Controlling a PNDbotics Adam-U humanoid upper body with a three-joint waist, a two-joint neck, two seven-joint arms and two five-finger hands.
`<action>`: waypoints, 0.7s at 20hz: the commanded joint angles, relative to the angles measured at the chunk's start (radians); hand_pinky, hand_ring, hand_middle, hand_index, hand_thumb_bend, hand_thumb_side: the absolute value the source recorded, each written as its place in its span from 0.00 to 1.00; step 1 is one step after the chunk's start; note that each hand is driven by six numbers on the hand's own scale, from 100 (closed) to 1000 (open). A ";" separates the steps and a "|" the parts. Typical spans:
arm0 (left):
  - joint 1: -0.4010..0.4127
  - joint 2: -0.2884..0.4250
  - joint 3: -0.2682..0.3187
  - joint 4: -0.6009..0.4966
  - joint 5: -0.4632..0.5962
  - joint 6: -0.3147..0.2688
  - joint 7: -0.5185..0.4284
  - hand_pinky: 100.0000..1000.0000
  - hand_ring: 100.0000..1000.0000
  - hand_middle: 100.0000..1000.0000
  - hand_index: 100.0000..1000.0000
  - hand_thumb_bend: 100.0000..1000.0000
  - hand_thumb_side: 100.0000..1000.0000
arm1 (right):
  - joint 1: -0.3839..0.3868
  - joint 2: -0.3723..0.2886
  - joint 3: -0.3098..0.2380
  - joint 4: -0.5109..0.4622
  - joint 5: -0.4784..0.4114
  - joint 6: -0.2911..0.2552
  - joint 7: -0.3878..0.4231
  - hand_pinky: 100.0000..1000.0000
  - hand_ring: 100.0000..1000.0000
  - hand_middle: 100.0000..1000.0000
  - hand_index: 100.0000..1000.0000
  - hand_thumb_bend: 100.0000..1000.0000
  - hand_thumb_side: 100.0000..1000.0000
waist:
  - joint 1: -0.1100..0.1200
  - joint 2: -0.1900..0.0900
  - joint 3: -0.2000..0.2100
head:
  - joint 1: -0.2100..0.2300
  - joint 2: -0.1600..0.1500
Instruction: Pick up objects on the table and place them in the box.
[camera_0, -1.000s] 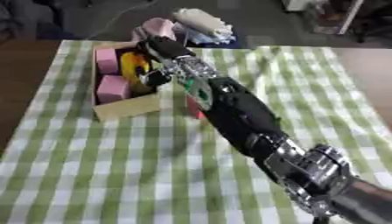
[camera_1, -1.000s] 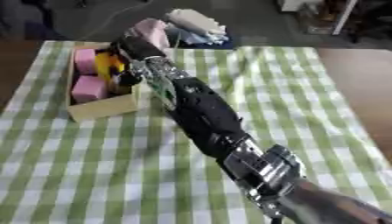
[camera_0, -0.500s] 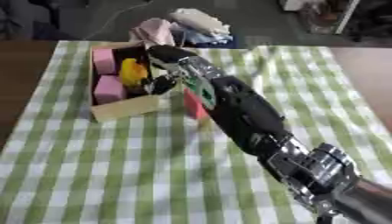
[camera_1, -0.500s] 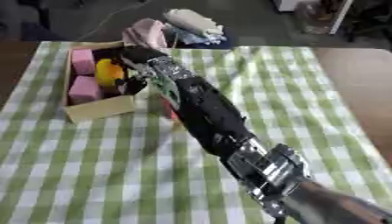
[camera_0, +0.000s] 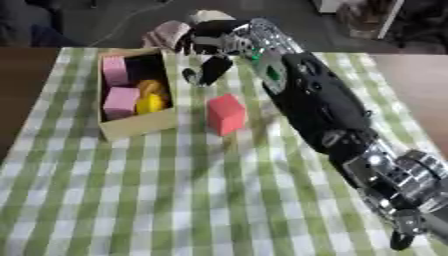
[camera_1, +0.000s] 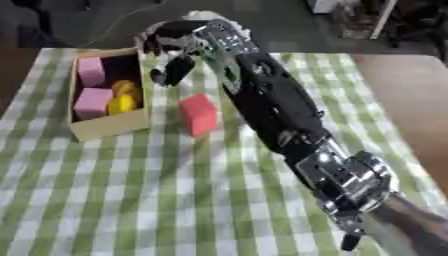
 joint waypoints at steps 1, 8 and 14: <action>-0.003 0.020 0.012 -0.015 -0.010 0.000 0.010 0.62 0.59 0.66 0.72 0.30 0.66 | 0.006 -0.056 0.018 -0.064 -0.056 0.004 0.044 0.84 0.84 0.82 0.94 0.00 0.50 | -0.007 -0.025 -0.009 | 0.013 -0.008; 0.010 0.022 0.021 -0.009 -0.020 0.003 0.020 0.62 0.59 0.66 0.72 0.30 0.67 | 0.097 -0.098 0.070 -0.142 -0.137 0.007 0.104 0.86 0.91 0.94 1.00 0.00 0.66 | 0.000 -0.035 -0.044 | 0.029 -0.002; 0.015 0.021 0.023 -0.005 -0.024 0.004 0.023 0.62 0.59 0.66 0.72 0.30 0.67 | 0.150 -0.107 0.094 -0.194 -0.145 0.008 0.097 0.90 0.99 1.00 1.00 0.00 0.59 | 0.005 -0.039 -0.056 | 0.033 -0.002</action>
